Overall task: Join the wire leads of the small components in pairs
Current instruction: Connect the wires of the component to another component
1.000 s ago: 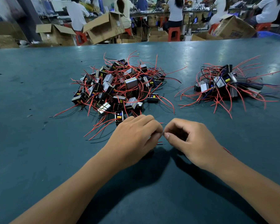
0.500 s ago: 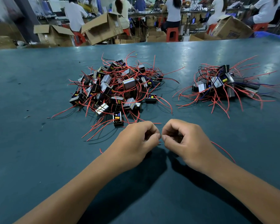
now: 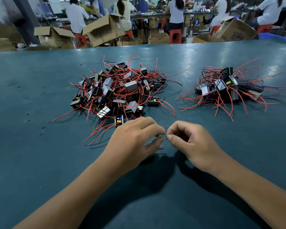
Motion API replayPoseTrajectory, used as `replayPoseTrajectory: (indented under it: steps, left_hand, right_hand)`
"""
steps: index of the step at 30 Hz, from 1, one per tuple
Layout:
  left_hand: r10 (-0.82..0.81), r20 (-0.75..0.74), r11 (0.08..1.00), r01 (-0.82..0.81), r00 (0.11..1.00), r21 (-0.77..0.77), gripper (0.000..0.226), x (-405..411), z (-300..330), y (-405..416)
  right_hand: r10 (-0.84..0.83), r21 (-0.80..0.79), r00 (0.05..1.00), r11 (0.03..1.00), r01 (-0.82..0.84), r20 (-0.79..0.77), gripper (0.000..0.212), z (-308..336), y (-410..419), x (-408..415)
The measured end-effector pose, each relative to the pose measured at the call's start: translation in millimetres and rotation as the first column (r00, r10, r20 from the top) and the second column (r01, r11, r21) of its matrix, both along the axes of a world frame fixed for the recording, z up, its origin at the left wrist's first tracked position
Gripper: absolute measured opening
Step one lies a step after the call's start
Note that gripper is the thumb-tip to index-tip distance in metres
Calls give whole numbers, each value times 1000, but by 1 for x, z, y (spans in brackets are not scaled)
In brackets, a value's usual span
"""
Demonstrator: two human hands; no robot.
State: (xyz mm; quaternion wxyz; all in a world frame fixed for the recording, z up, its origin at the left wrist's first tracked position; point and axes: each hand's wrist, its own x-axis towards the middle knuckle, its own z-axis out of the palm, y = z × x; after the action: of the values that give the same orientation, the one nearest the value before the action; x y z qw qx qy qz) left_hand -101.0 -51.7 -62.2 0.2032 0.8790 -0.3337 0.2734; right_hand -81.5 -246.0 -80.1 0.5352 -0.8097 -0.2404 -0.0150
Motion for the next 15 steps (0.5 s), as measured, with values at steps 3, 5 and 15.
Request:
replayPoseTrajectory:
  steps: [3,5,15]
  left_hand:
    - [1,40,998,-4,999,55,5,1,-2,0]
    - [4,99,995,-13,995,96,4,2,-2,-1]
    - [-108,-635,912,-178,765,-370,14,0,-2,-9]
  right_hand:
    - [-6,20,1000,1000,6,-16,10,0,0,1]
    - [0,30,1000,1000,1,-29,10,0,0,2]
    - [59,-40,995,998,-56,78,8,-1,3,-7]
